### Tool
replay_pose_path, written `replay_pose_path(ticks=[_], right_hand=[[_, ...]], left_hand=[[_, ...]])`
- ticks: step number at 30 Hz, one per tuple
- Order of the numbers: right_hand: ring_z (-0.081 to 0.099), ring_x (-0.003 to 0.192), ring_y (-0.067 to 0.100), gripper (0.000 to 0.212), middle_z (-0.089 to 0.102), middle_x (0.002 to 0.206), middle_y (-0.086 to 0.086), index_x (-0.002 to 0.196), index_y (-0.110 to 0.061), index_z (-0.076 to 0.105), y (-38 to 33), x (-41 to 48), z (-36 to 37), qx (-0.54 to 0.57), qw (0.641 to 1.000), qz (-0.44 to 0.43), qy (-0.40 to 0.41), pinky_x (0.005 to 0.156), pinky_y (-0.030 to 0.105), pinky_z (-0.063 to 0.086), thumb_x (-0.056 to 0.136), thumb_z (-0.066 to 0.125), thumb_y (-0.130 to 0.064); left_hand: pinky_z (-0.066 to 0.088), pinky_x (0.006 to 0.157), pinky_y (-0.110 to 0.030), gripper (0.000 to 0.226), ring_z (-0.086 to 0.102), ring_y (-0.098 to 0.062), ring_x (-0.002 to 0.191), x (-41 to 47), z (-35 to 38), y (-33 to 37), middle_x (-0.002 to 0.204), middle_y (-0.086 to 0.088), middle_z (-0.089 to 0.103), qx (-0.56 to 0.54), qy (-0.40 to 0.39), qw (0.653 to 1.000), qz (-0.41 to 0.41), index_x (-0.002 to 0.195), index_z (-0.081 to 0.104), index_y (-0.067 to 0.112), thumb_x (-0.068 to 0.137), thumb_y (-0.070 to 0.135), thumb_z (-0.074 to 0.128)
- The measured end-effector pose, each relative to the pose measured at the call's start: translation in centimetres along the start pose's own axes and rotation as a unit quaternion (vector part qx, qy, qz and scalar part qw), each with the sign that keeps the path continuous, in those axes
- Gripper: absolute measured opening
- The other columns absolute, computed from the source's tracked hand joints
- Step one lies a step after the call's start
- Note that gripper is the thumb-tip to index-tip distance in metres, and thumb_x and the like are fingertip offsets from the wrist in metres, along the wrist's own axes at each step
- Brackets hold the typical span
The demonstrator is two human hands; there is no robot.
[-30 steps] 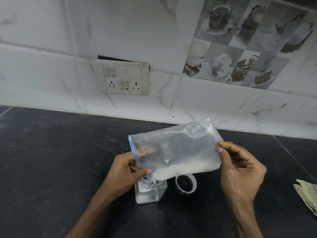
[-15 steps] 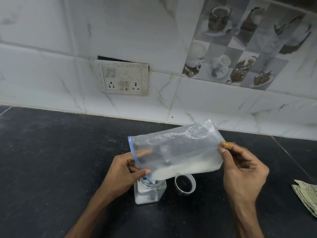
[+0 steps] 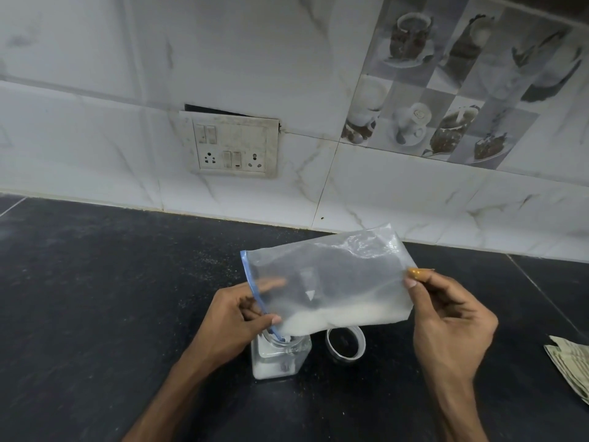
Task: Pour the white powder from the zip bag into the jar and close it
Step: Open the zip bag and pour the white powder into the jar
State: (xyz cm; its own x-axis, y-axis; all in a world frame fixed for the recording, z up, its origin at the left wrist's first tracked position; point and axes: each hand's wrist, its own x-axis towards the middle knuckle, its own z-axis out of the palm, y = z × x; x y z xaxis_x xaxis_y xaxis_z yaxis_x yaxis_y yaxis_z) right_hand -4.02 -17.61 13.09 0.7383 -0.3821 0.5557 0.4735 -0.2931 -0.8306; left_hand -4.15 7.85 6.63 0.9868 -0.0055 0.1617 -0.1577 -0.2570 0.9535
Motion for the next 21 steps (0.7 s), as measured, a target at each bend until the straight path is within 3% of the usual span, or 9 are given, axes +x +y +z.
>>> replay_pose_path(ticks=[21], right_hand=[[0.071,0.083,0.001,0.025,0.075,0.086,-0.019,0.091,-0.019,0.073,-0.35,0.25,-0.02,0.005,1.000,0.005,0.010,0.077,0.012,0.054,0.081,0.073,0.004]], left_hand=[[0.062,0.064,-0.026,0.059,0.076,-0.015,0.066,0.31,0.19,-0.45,0.083,-0.004,0.079,-0.007,-0.001,1.000,0.002,0.113,0.067,0.038,0.072,-0.002,0.083]])
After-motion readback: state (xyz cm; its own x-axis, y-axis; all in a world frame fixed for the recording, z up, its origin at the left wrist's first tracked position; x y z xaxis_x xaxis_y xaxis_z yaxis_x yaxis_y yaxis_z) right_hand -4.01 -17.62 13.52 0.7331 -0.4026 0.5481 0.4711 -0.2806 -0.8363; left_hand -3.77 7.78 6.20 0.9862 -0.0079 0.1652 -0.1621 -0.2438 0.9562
